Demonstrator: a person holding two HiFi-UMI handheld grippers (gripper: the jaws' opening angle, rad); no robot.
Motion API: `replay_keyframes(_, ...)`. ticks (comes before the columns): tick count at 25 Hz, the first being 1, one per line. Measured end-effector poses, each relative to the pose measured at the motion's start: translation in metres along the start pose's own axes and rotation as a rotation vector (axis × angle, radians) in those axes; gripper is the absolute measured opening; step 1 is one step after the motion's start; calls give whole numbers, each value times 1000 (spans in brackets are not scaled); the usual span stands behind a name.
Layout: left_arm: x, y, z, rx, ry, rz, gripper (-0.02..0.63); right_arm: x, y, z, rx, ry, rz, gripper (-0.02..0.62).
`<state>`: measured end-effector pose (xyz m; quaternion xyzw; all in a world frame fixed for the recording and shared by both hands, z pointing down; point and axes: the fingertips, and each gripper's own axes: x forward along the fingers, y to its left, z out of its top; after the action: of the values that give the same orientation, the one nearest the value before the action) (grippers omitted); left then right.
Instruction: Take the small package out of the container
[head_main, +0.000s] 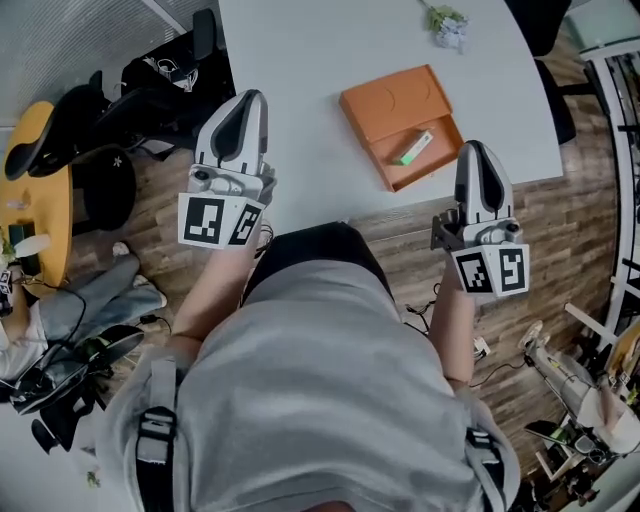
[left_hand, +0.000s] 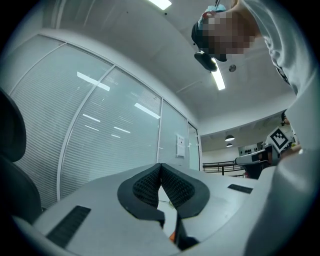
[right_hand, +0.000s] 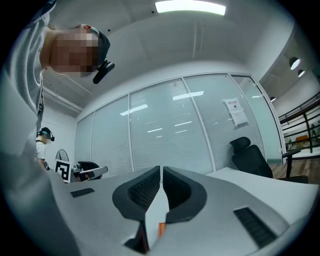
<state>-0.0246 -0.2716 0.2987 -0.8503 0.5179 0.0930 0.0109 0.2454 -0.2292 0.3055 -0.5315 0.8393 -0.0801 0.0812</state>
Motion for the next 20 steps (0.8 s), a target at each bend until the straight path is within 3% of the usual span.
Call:
replay_keyframes(4,7,2,-7,-7,12,-12,20,8,-17,-24,-16,71,-60,54)
replay_keyframes(8,15,0,-13,-13,33,-46,20,10,-43,-66,-16,185,-179,54)
replay_keyframes(15,17,-3,-26,-21,60,-81,20,15,-90,-181,30,465,-288,58)
replay_keyframes(18,17,-2,-30,-12,60,-87,20,15,-101,-229,52,581,-317,155)
replay_keyframes(20,17,0,-33,-5,65,-84,20,13,-106,-255,52,647,-338,181)
